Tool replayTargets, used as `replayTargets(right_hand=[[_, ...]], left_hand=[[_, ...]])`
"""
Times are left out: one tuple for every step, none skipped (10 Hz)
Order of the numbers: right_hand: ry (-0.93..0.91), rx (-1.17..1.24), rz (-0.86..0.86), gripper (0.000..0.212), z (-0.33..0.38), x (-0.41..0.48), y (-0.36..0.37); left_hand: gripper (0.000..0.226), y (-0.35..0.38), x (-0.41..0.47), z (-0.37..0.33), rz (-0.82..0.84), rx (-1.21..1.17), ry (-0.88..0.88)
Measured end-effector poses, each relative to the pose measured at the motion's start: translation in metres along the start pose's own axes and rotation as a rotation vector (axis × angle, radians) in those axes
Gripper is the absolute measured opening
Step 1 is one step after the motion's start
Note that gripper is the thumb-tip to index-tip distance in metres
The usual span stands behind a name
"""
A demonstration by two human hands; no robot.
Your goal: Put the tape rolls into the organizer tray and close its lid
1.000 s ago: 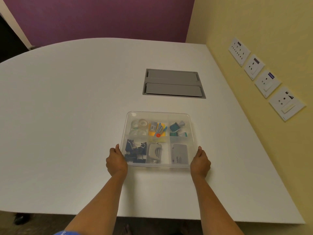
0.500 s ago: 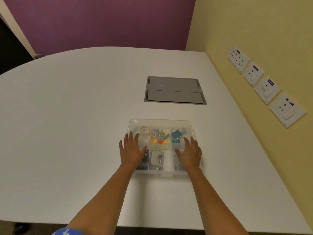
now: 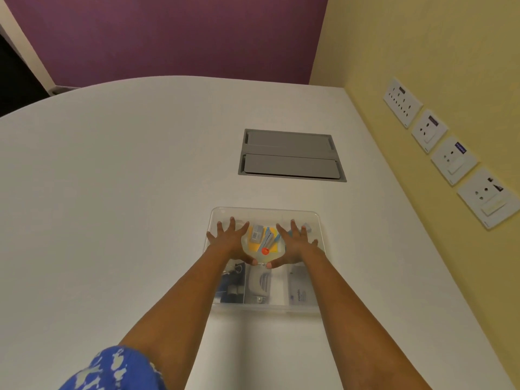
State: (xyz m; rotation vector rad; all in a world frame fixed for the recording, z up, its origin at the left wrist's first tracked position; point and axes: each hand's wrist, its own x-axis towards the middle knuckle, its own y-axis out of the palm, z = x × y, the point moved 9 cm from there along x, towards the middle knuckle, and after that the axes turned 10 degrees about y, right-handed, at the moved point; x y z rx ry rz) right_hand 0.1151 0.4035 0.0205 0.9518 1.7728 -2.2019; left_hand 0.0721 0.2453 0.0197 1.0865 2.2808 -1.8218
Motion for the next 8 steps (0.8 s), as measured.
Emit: replayTargets(right_hand=[[-0.019, -0.040, 0.000, 0.117, 0.0016, 0.0057, 0.0005], [-0.019, -0.033, -0.001, 0.117, 0.0002, 0.0089, 0.0001], [-0.020, -0.033, -0.006, 0.116, 0.0002, 0.0098, -0.0004], [-0.022, -0.037, -0.011, 0.116, 0.0004, 0.0099, -0.0009], [-0.019, -0.049, -0.004, 0.117, -0.0010, 0.0125, 0.0023], [-0.014, -0.045, -0.019, 0.114, 0.0002, 0.0108, 0.0027], [-0.018, -0.026, -0.072, 0.111, -0.0010, 0.0122, 0.0017], [-0.037, 0.005, -0.147, 0.104, -0.0029, 0.0153, -0.0031]], left_hand=[[0.109, 0.0016, 0.0050, 0.0017, 0.015, 0.028, -0.012], [0.110, 0.0002, 0.0090, 0.0020, 0.017, 0.045, -0.027], [0.110, -0.0024, 0.0095, 0.0020, 0.009, 0.050, -0.036], [0.109, -0.0031, 0.0094, 0.0013, 0.006, 0.053, -0.030], [0.108, -0.0001, 0.0085, 0.0019, 0.014, 0.040, -0.023], [0.106, 0.0001, 0.0046, 0.0010, 0.013, 0.044, -0.013], [0.101, -0.0009, 0.0042, 0.0011, -0.025, 0.070, 0.004], [0.091, -0.0038, 0.0068, 0.0007, -0.082, 0.062, 0.043]])
